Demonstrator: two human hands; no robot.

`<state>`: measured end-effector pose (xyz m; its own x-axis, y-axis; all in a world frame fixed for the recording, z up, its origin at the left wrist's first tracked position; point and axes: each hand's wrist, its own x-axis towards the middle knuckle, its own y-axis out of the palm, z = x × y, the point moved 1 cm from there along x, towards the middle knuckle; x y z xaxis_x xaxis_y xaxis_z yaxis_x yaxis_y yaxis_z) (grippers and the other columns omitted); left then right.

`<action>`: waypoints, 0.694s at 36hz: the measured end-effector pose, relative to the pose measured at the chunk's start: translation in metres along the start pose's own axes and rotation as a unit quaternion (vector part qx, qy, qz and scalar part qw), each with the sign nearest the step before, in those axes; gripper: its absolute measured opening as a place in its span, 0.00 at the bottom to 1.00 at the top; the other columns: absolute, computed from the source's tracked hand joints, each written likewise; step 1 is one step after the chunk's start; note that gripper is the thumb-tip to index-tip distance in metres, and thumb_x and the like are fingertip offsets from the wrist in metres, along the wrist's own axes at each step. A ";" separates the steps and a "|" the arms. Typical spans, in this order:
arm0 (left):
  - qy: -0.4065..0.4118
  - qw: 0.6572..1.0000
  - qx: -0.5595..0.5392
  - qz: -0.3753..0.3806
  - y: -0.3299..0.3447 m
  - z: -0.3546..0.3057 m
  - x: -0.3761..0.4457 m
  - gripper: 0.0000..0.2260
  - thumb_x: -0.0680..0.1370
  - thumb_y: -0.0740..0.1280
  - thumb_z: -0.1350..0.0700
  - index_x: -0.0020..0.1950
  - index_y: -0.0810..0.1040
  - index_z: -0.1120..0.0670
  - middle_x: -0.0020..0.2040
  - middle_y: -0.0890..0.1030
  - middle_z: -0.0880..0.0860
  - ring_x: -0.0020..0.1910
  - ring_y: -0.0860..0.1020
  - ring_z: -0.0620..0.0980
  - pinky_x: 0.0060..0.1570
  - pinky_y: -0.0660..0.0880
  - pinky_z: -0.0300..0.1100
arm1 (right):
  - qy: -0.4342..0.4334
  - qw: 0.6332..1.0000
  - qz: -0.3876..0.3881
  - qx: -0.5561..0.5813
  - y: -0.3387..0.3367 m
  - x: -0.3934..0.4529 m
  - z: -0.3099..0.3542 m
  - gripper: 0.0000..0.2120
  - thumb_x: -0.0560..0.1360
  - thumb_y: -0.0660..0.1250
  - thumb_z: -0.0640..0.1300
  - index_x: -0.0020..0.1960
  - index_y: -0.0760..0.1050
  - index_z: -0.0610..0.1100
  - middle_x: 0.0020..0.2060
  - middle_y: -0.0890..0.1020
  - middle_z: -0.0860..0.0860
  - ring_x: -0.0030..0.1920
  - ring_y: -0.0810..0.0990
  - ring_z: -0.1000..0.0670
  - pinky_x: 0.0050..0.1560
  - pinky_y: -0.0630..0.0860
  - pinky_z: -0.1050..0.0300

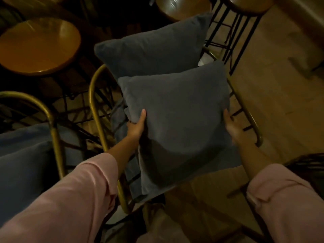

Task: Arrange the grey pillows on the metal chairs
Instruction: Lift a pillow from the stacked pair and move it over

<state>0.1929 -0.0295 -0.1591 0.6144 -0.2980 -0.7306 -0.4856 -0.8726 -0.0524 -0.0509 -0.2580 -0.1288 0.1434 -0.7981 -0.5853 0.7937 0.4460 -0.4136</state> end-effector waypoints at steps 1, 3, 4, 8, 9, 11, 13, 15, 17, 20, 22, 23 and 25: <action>-0.032 0.999 -0.008 0.016 -0.003 0.002 0.004 0.57 0.60 0.70 0.24 0.80 0.57 0.52 0.77 0.66 0.54 0.73 0.69 0.59 0.72 0.67 0.58 | 0.005 1.000 0.002 0.009 0.001 -0.001 -0.002 0.43 0.74 0.61 0.70 0.79 0.60 0.44 0.75 0.68 0.44 0.73 0.69 0.39 0.65 0.69 0.48; -0.049 0.998 -0.002 0.047 -0.006 0.005 0.007 0.58 0.56 0.69 0.21 0.78 0.62 0.50 0.75 0.69 0.53 0.71 0.71 0.58 0.71 0.68 0.57 | 0.012 1.000 0.011 0.026 0.000 0.001 -0.005 0.44 0.72 0.63 0.70 0.78 0.61 0.45 0.75 0.69 0.45 0.72 0.71 0.40 0.62 0.70 0.51; -0.042 0.998 0.004 0.051 -0.007 0.006 0.006 0.55 0.58 0.68 0.22 0.78 0.63 0.50 0.75 0.70 0.53 0.70 0.72 0.58 0.70 0.69 0.56 | 0.017 1.000 0.010 0.023 -0.002 0.003 -0.004 0.44 0.72 0.62 0.71 0.78 0.61 0.45 0.75 0.69 0.44 0.72 0.70 0.40 0.64 0.69 0.50; -0.014 1.000 0.011 0.011 -0.006 0.004 -0.002 0.46 0.67 0.65 0.26 0.76 0.66 0.53 0.73 0.72 0.55 0.69 0.73 0.59 0.67 0.70 0.54 | 0.028 0.999 -0.025 0.035 -0.017 0.006 0.009 0.44 0.73 0.56 0.74 0.78 0.60 0.46 0.77 0.65 0.44 0.75 0.65 0.40 0.74 0.62 0.46; -0.004 1.000 0.017 -0.002 -0.006 0.002 -0.005 0.46 0.67 0.65 0.25 0.76 0.67 0.53 0.73 0.73 0.55 0.69 0.74 0.59 0.67 0.70 0.54 | 0.045 0.998 -0.011 0.031 -0.021 0.004 0.009 0.50 0.68 0.57 0.78 0.79 0.58 0.46 0.78 0.62 0.45 0.76 0.63 0.40 0.76 0.60 0.44; 0.020 0.999 0.026 -0.030 -0.008 -0.004 -0.012 0.47 0.65 0.65 0.24 0.75 0.68 0.53 0.71 0.74 0.56 0.67 0.75 0.59 0.67 0.71 0.54 | 0.098 0.995 0.024 -0.007 -0.029 0.002 0.003 0.68 0.50 0.60 0.86 0.80 0.57 0.48 0.79 0.61 0.44 0.76 0.63 0.38 0.76 0.60 0.38; 0.038 0.997 0.031 -0.056 -0.015 -0.013 -0.018 0.50 0.62 0.64 0.21 0.74 0.69 0.53 0.70 0.75 0.56 0.66 0.76 0.59 0.67 0.72 0.55 | 0.083 0.995 0.052 -0.031 -0.030 -0.010 0.006 0.73 0.44 0.61 0.87 0.79 0.58 0.46 0.78 0.63 0.42 0.75 0.65 0.37 0.74 0.62 0.36; 0.052 0.996 0.027 -0.068 -0.028 -0.025 -0.023 0.53 0.58 0.63 0.19 0.72 0.71 0.52 0.67 0.78 0.56 0.62 0.78 0.59 0.66 0.74 0.57 | 0.020 0.998 0.053 -0.040 -0.024 -0.026 0.014 0.66 0.53 0.63 0.83 0.78 0.60 0.42 0.77 0.65 0.40 0.75 0.65 0.37 0.75 0.62 0.41; 0.078 0.994 0.025 -0.070 -0.044 -0.038 -0.030 0.48 0.60 0.65 0.21 0.69 0.74 0.53 0.63 0.81 0.55 0.57 0.80 0.56 0.62 0.77 0.54 | 0.016 0.998 0.064 0.003 -0.015 -0.046 0.017 0.54 0.63 0.63 0.77 0.78 0.61 0.42 0.76 0.66 0.40 0.74 0.65 0.37 0.73 0.63 0.42; 0.108 0.990 0.020 -0.086 -0.075 -0.056 -0.039 0.38 0.70 0.67 0.29 0.67 0.74 0.57 0.59 0.79 0.54 0.55 0.78 0.54 0.55 0.76 0.48 | 0.029 0.989 0.124 0.069 0.009 -0.067 0.019 0.56 0.57 0.69 0.78 0.77 0.65 0.48 0.73 0.73 0.45 0.70 0.72 0.40 0.69 0.69 0.43; 0.118 0.986 0.026 -0.114 -0.104 -0.067 -0.047 0.37 0.70 0.66 0.29 0.66 0.75 0.58 0.59 0.79 0.54 0.55 0.78 0.55 0.57 0.75 0.49 | 0.014 0.984 0.148 0.101 0.023 -0.075 0.022 0.58 0.51 0.73 0.78 0.74 0.69 0.50 0.68 0.78 0.48 0.65 0.77 0.43 0.68 0.72 0.41; 0.125 0.983 0.030 -0.128 -0.120 -0.071 -0.050 0.36 0.71 0.65 0.28 0.63 0.76 0.57 0.58 0.79 0.54 0.55 0.78 0.55 0.57 0.75 0.49 | 0.003 0.980 0.156 0.120 0.033 -0.078 0.023 0.55 0.50 0.75 0.77 0.72 0.73 0.51 0.65 0.80 0.48 0.62 0.80 0.44 0.66 0.75 0.42; 0.138 0.979 0.030 -0.149 -0.156 -0.079 -0.058 0.32 0.71 0.64 0.28 0.56 0.79 0.55 0.55 0.79 0.54 0.54 0.78 0.55 0.59 0.75 0.50 | -0.039 0.975 0.171 0.135 0.058 -0.100 0.041 0.50 0.50 0.77 0.75 0.66 0.78 0.51 0.61 0.83 0.49 0.58 0.83 0.46 0.61 0.78 0.46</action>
<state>0.2824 0.0936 -0.0549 0.8751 -0.1332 -0.4653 -0.2889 -0.9150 -0.2815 0.0049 -0.1694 -0.0658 0.4636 -0.6536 -0.5983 0.8162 0.5778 0.0013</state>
